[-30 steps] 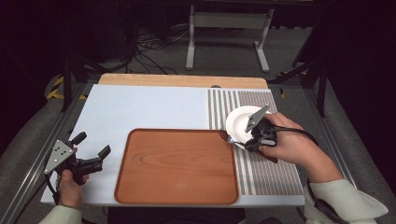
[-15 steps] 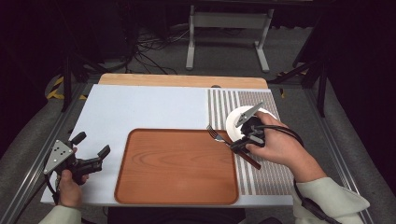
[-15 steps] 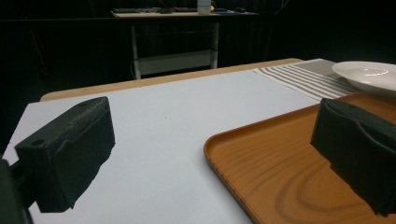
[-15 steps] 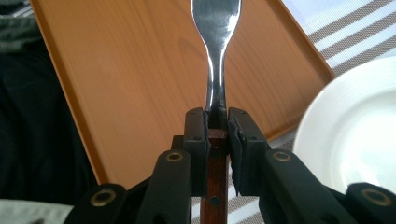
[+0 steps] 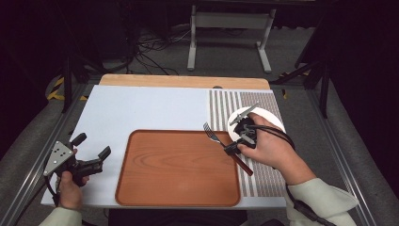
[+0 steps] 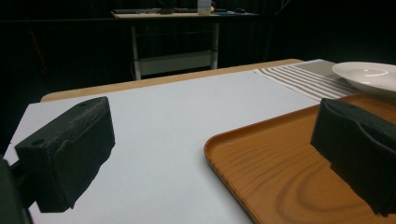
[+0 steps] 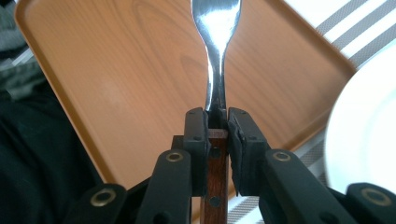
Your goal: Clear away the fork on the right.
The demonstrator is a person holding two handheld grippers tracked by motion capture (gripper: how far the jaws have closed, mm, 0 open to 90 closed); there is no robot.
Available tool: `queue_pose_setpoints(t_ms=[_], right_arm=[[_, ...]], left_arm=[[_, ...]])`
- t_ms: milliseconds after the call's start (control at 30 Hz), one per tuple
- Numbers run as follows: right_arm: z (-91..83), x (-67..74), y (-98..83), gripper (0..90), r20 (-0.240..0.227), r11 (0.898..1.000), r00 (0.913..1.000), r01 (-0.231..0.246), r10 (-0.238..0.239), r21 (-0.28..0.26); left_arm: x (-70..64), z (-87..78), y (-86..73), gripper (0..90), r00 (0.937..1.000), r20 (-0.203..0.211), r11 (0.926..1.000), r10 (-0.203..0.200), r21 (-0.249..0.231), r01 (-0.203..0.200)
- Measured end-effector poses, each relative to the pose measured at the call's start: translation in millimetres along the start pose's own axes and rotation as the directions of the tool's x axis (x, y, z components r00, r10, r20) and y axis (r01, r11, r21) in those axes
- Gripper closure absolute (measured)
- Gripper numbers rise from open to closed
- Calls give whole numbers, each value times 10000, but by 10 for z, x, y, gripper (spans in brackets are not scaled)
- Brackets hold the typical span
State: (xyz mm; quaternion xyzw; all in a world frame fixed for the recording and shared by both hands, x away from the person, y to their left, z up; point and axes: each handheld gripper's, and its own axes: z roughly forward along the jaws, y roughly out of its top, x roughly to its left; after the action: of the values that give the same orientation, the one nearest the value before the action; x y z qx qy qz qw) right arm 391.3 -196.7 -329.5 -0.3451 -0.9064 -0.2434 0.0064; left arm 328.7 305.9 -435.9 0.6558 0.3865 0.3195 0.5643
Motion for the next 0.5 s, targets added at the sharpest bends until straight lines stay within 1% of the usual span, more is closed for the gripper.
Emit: queue_pose_setpoints(t_ms=[33, 100, 167, 233, 267, 333, 500], right_arm=[[16, 4, 3, 787, -37, 9999, 9999, -109, 110, 43], [51, 13, 12, 788, 72, 9992, 9992, -391, 391, 38], [64, 15, 16, 788, 98, 9989, 9989, -459, 459, 40], [90, 16, 26, 788, 150, 9979, 9978, -640, 639, 51], [125, 16, 38, 788, 159, 9965, 9964, -834, 832, 93], [142, 15, 44, 788, 152, 9958, 9958, -903, 901, 123], [240, 29, 70, 787, 173, 9907, 9912, -1321, 1316, 327]], left_arm=[[1, -1, 0, 3, 10000, -2, 10000, -7, -1, 7], [0, -1, 1, 3, 10000, -1, 10000, 5, 2, -5], [0, 0, 1, 3, 10000, 2, 10000, 4, -4, -4], [0, 1, 1, 3, 10000, 9, 10000, 18, -2, -18], [1, 0, 1, 3, 10000, 8, 10000, 9, 6, -9], [2, -1, 2, 3, 10000, 9, 10000, 10, 2, -10], [1, 0, 2, 3, 10000, 16, 10000, 9, 0, -9]])
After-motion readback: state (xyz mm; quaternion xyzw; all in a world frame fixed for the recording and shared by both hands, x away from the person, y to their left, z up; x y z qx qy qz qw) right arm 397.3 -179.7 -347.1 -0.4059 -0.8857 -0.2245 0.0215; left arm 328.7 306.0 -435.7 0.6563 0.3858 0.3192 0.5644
